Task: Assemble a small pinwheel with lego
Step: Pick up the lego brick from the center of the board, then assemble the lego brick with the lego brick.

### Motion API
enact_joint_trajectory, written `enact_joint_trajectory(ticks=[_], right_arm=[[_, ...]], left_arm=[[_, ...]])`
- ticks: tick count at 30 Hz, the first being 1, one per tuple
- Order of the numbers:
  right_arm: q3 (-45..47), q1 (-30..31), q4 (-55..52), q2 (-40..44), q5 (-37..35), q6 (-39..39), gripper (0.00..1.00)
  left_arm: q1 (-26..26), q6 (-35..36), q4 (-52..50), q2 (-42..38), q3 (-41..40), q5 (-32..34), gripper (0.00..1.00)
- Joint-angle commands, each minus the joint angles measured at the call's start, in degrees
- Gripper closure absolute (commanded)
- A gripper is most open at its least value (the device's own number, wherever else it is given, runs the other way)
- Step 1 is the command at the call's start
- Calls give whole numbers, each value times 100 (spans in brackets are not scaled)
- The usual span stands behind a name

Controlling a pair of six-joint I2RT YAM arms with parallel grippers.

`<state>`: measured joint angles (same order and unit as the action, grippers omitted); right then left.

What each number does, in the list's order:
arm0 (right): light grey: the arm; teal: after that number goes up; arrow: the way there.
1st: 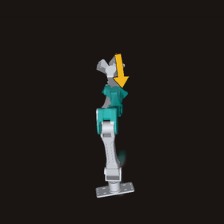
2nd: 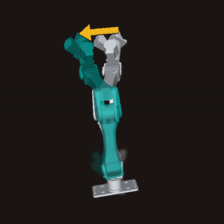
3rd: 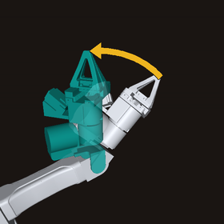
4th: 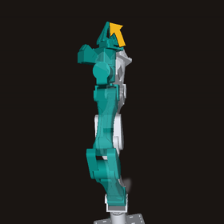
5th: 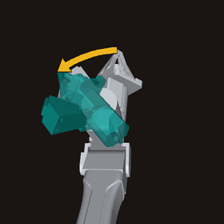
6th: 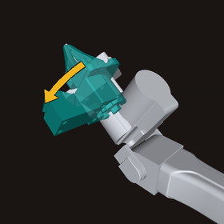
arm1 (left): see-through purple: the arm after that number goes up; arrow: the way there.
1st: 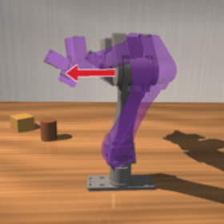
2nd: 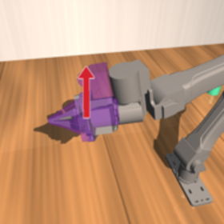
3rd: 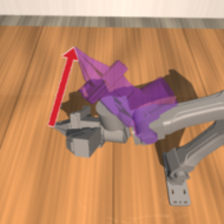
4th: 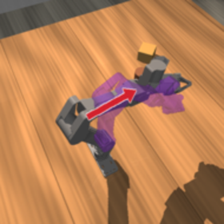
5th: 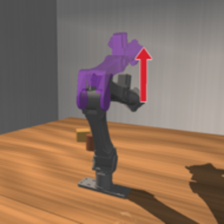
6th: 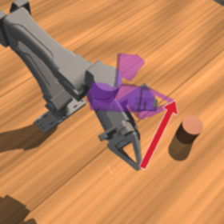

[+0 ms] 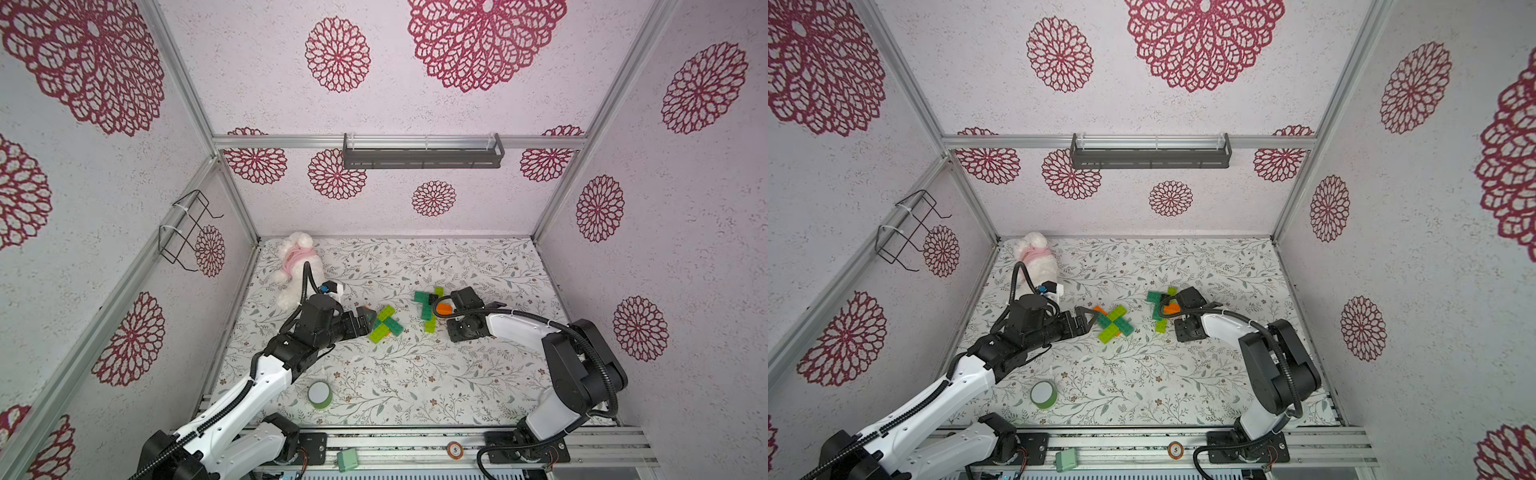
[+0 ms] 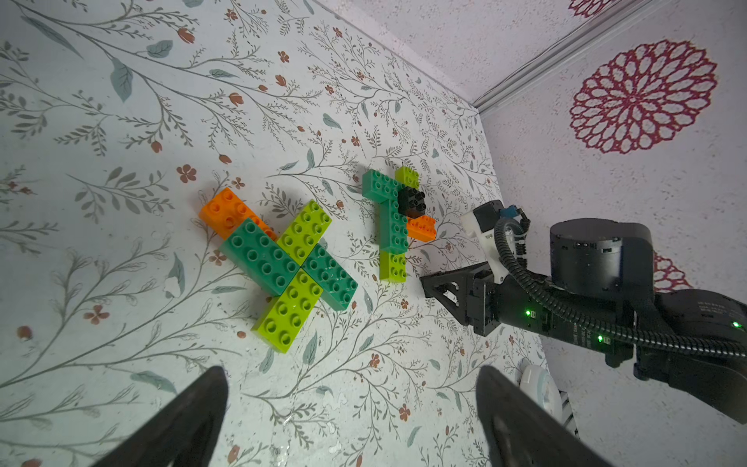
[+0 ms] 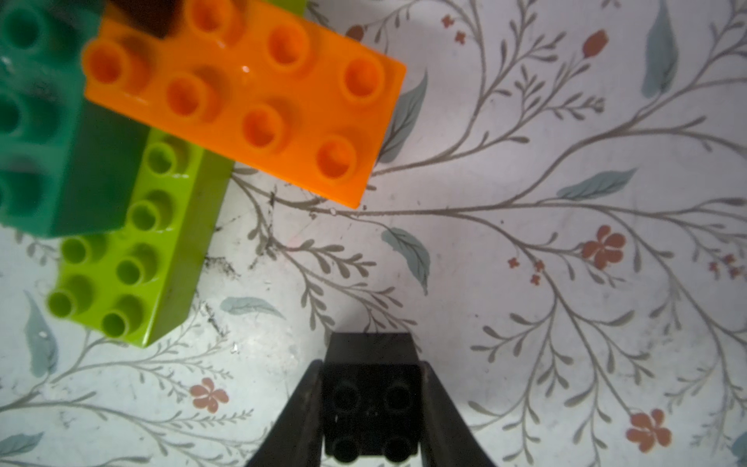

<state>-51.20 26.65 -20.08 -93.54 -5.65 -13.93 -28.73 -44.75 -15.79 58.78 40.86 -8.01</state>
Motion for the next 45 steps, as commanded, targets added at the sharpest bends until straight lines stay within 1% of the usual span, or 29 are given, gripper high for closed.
enact_joint_trajectory(ticks=[1,2,5,7,9,11,14,16,22,26,32,45], right_arm=[[-123,-2,-5,32,-65,55,70],[-121,13,-10,58,-35,49,71],[-180,69,-86,272,23,13,77],[-306,199,-249,478,204,-6,82],[-558,538,-432,700,448,49,83],[-884,992,-593,763,430,123,83],[-1516,1484,-824,447,580,291,84],[-1895,1651,-887,97,640,361,84],[-3010,1929,-1260,-957,646,788,84],[-3748,2065,-1639,-1579,548,1037,84],[-4301,2155,-1900,-2116,486,1198,84],[-4989,2264,-2243,-2613,436,1323,84]], left_arm=[[75,30,-23,-52,40,102,3],[86,28,-32,-50,36,106,3],[96,43,-132,-85,31,172,3],[96,71,-228,-184,-12,204,3],[113,68,-260,-428,-182,219,3],[112,18,-318,-716,-382,296,3],[135,-98,-533,-1120,-597,377,3],[154,-172,-623,-1321,-712,355,3],[167,-293,-768,-1739,-874,322,3],[192,-296,-710,-1778,-940,273,3],[201,-245,-708,-1714,-917,188,3],[227,-203,-611,-1616,-984,185,3]])
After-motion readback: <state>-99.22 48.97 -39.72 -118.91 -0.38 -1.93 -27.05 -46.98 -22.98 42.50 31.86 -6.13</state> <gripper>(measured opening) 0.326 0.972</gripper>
